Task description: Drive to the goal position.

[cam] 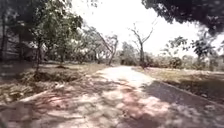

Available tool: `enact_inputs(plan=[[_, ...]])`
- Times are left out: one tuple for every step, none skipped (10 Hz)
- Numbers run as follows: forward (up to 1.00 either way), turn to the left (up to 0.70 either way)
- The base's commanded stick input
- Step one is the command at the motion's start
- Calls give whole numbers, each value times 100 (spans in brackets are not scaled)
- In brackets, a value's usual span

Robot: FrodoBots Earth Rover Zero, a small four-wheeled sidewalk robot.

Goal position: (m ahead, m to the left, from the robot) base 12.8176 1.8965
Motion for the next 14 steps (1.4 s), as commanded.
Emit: enact_inputs(plan=[[70, 0], [70, 0], [70, 0], [70, 0], [70, 0], [70, 0], [70, 0], [70, 0], [70, 0], [70, 0], [70, 0], [70, 0], [70, 0], [70, 0]])
